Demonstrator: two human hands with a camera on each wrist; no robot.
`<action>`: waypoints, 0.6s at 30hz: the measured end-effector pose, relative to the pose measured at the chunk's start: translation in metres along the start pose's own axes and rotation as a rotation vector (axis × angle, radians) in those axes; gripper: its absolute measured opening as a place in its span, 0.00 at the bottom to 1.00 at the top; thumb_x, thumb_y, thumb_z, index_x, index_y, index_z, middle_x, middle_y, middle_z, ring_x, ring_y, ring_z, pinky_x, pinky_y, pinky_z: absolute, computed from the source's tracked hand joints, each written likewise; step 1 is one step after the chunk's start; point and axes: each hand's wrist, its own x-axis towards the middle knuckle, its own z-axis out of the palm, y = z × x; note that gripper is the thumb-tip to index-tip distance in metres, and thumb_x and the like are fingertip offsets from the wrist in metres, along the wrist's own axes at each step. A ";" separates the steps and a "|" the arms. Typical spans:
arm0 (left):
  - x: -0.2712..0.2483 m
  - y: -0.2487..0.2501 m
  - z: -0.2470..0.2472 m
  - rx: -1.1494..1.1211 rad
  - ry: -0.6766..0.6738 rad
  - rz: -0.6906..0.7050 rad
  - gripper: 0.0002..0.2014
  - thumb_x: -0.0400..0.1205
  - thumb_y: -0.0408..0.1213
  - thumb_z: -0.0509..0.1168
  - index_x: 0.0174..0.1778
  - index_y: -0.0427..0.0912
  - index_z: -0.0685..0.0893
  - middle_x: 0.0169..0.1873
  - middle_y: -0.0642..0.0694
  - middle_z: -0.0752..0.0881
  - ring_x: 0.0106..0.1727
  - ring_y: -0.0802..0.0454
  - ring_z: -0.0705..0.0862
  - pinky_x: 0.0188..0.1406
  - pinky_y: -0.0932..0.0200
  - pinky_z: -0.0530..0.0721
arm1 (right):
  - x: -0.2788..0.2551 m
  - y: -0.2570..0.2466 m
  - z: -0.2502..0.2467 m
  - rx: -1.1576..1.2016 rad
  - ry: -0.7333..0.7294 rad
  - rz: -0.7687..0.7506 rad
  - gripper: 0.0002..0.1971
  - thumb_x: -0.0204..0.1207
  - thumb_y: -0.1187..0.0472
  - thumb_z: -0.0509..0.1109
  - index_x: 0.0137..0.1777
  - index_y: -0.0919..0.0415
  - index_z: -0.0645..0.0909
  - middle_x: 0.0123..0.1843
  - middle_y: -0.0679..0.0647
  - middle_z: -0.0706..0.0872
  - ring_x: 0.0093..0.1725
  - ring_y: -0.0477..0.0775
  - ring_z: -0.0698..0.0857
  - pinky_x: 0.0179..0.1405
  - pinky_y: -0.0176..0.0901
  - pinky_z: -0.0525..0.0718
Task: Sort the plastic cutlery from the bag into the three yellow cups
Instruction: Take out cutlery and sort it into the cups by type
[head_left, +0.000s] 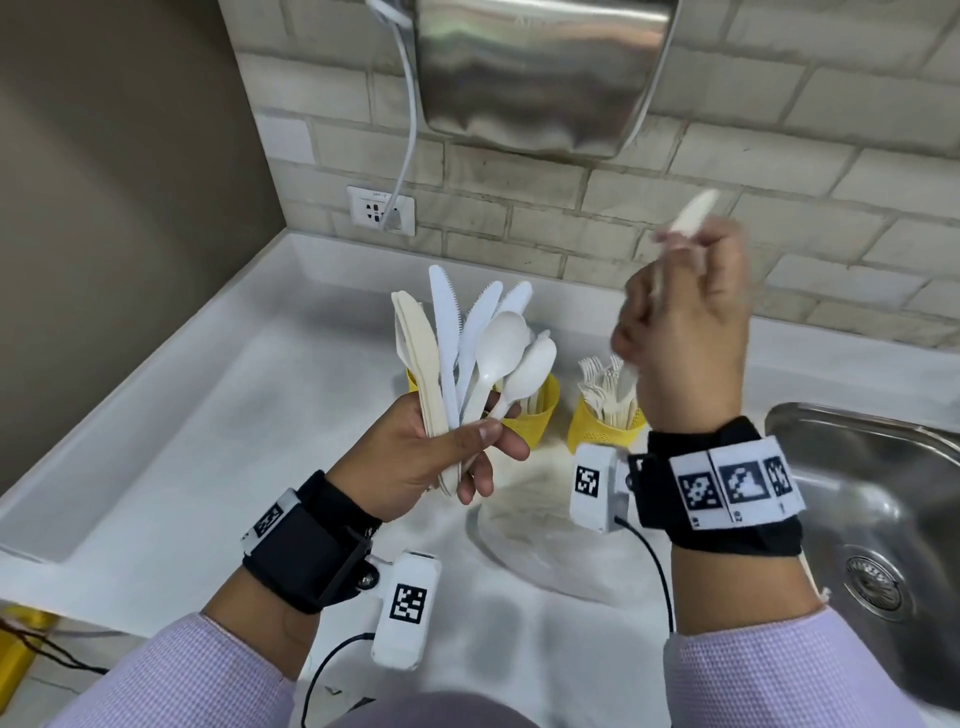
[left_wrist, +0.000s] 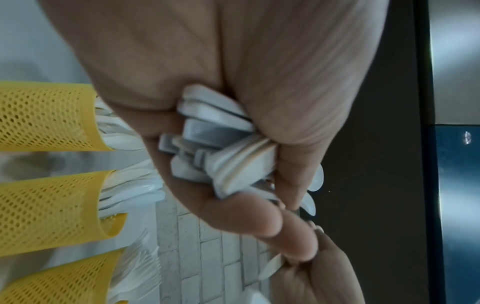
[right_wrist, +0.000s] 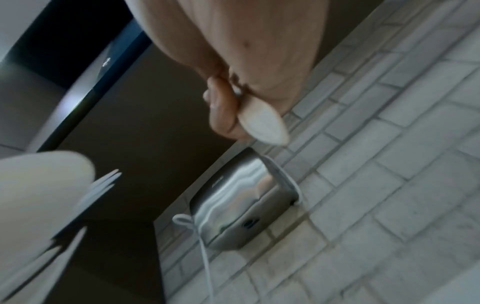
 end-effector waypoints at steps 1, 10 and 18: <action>0.000 0.001 -0.001 -0.013 -0.002 0.005 0.12 0.83 0.36 0.65 0.60 0.36 0.85 0.45 0.39 0.92 0.28 0.48 0.85 0.24 0.60 0.81 | -0.005 0.004 0.004 0.007 -0.090 0.090 0.07 0.89 0.66 0.58 0.54 0.58 0.77 0.28 0.58 0.66 0.22 0.50 0.60 0.22 0.35 0.61; 0.005 0.004 -0.005 -0.061 -0.069 0.000 0.10 0.84 0.34 0.65 0.56 0.46 0.90 0.46 0.37 0.92 0.27 0.47 0.86 0.24 0.59 0.83 | -0.014 0.015 0.018 0.034 -0.420 0.303 0.08 0.83 0.67 0.72 0.45 0.58 0.90 0.36 0.68 0.69 0.23 0.49 0.60 0.22 0.33 0.60; 0.010 0.002 -0.007 -0.067 -0.095 -0.014 0.10 0.83 0.37 0.67 0.54 0.52 0.93 0.46 0.39 0.93 0.28 0.47 0.86 0.26 0.58 0.84 | -0.009 0.022 0.015 0.061 -0.296 0.274 0.05 0.84 0.70 0.69 0.49 0.68 0.86 0.23 0.51 0.69 0.21 0.47 0.62 0.22 0.35 0.60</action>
